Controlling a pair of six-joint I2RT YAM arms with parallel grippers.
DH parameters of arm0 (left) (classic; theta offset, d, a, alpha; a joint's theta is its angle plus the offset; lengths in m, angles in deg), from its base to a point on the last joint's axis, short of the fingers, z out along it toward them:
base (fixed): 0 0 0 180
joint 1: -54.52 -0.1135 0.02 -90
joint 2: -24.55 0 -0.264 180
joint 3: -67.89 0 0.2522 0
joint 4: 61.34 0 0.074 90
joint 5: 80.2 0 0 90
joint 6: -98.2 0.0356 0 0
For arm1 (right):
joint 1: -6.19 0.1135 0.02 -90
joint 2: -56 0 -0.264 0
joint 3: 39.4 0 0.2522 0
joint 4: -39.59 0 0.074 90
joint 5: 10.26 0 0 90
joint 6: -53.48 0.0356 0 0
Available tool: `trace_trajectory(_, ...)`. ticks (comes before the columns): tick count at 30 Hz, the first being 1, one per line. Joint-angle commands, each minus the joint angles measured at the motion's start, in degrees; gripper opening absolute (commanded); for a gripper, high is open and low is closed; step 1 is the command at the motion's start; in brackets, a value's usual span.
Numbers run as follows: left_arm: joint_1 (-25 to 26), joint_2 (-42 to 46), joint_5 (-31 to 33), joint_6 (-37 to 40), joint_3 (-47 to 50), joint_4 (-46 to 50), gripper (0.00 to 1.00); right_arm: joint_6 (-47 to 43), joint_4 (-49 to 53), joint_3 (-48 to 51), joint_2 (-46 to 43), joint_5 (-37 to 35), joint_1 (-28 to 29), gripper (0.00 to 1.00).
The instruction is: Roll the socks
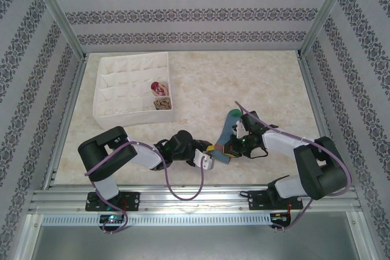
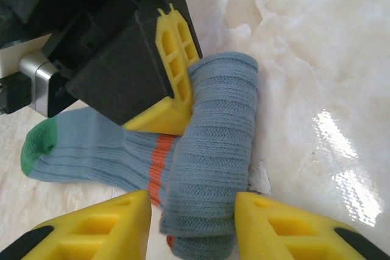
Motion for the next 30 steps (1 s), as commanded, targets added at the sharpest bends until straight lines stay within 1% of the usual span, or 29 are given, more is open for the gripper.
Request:
trace_trajectory(1, 0.78, -0.94, 0.58, 2.59, -2.75, 5.82, 0.42, -1.69, 4.43, 2.35, 4.12, -7.79, -0.25, 0.0)
trace_trajectory(4, 0.78, -2.12, 0.48, 2.2, -4.16, 9.45, 0.46, -2.64, 4.46, 1.33, 5.13, -6.95, -0.3, 0.0)
trace_trajectory(6, 0.83, -2.53, -0.17, 1.93, -5.84, 13.45, 0.46, -4.02, 4.08, 0.23, 6.02, -5.91, -0.31, 0.0)
trace_trajectory(7, 0.86, -2.53, -0.1, 1.21, -6.8, 15.43, 0.43, -4.75, 4.38, -0.54, 6.5, -5.71, -0.3, 0.0)
trace_trajectory(8, 0.87, -2.46, 0.15, 0.25, -8.11, 18.29, 0.38, -5.84, 4.79, -1.69, 7.22, -5.46, -0.3, 0.0)
trace_trajectory(12, 0.8, -1.04, 0.61, -2.32, -12.48, 28.33, 0.09, -10.08, 5.34, -6.11, 9.95, -3.39, -0.54, 0.0)
trace_trajectory(14, 0.7, -0.15, -0.72, -2.94, -13.74, 32.23, 0.02, -12.6, 5.74, -8.54, 10.73, -2.45, -0.89, 0.0)
trace_trajectory(15, 0.69, 0.15, -1.71, -3.03, -14.85, 35.09, 0.0, -13.97, 6.6, -10.07, 11.0, -2.48, -1.21, 0.0)
trace_trajectory(16, 0.62, 0.39, -2.64, -3.52, -16.0, 37.95, 0.0, -14.76, 7.31, -11.32, 11.01, -2.71, -1.53, 0.03)
trace_trajectory(18, 0.03, -0.41, -6.09, -5.28, -20.47, 46.51, 0.0, -15.43, 7.63, -13.22, 10.09, -1.92, -2.51, 0.16)
trace_trajectory(20, -0.64, -2.04, -8.42, -8.01, -25.77, 53.89, 0.0, -14.94, 6.37, -13.29, 8.11, -0.4, -3.21, 0.27)
trace_trajectory(21, -1.13, -3.15, -10.19, -8.94, -28.1, 57.42, 0.0, -14.38, 5.39, -12.72, 6.75, 0.09, -3.5, 0.3)
trace_trajectory(23, -1.99, -4.94, -12.12, -11.3, -31.19, 61.04, 0.0, -12.79, 3.54, -10.78, 4.12, 0.47, -4.01, 0.32)
trace_trajectory(25, -2.78, -6.27, -13.99, -13.43, -33.3, 62.5, 0.0, -11.0, 2.21, -8.25, 1.47, 0.27, -4.64, 0.33)
trace_trajectory(30, -5.37, -11.41, -19.21, -18.09, -40.44, 68.42, 0.0, -7.63, 1.35, -1.62, -6.44, -2.6, -6.48, 0.36)
